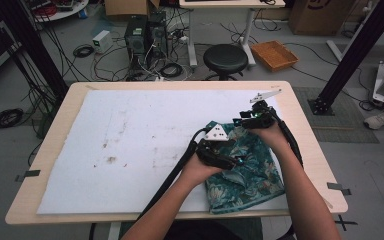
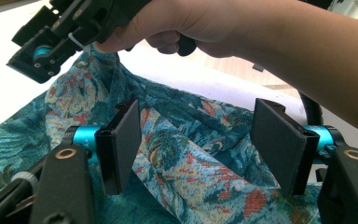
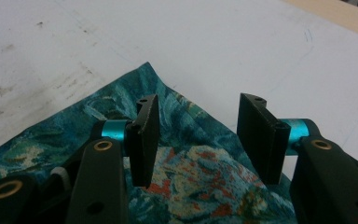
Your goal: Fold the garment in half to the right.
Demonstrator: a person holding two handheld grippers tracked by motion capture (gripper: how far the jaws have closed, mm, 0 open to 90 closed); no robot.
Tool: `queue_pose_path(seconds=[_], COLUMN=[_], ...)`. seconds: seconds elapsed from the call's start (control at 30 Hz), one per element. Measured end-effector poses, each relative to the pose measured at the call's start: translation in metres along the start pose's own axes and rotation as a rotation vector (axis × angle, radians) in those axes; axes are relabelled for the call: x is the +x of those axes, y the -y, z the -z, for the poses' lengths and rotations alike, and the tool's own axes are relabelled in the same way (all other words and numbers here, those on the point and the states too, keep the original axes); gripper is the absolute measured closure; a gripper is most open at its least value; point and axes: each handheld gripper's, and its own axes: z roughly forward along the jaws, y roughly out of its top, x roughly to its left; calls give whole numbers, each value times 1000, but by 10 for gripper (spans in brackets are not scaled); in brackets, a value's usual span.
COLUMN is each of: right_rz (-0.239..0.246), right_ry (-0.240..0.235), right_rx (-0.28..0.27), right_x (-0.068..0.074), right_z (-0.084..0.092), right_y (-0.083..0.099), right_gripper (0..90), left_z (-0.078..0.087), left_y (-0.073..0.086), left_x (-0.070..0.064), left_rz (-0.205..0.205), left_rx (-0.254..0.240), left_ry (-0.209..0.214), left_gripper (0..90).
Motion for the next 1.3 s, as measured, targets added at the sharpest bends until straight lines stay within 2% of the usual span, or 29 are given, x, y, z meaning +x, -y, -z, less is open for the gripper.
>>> queue_pose_path(seconds=[0.23,0.33,0.43,0.53,0.6,0.73,0.87,0.93,1.03,1.17,1.23,1.3], right_rz=[-9,-6,-6,-6,-4,13,31,29,33,46,87,115], right_ry=[5,2,-3,-2,-5,-24,-36,-44,-70,-101,-66,-44], right_rx=[-19,-13,-17,-21,-22,-18,-5,-16,-14,19,50,111], right_x=[-3,-3,-3,-2,-1,4,5,3,4,17,26,31], right_z=[3,3,4,5,5,7,11,14,16,15,15,12], right_y=[1,1,2,1,1,3,9,12,17,36,49,60], right_gripper=[501,500,501,501,501,501,504,504,508,505,507,508], left_z=[-10,-10,-6,-1,0,-1,-2,-2,0,5,6,7], left_y=[2,1,-1,-4,-5,-4,-3,-3,-4,-6,-6,-6], left_x=[-1,-1,-2,-1,0,2,3,4,6,9,11,13], left_rz=[37,69,72,69,62,74,77,80,82,82,82,92], left_rx=[-11,-41,-59,-69,-64,-58,-52,-58,-61,-66,-64,-69], left_ry=[70,132,143,138,118,107,102,101,90,69,58,52], left_gripper=[294,276,275,275,275,275,275,275,275,275,276,276])
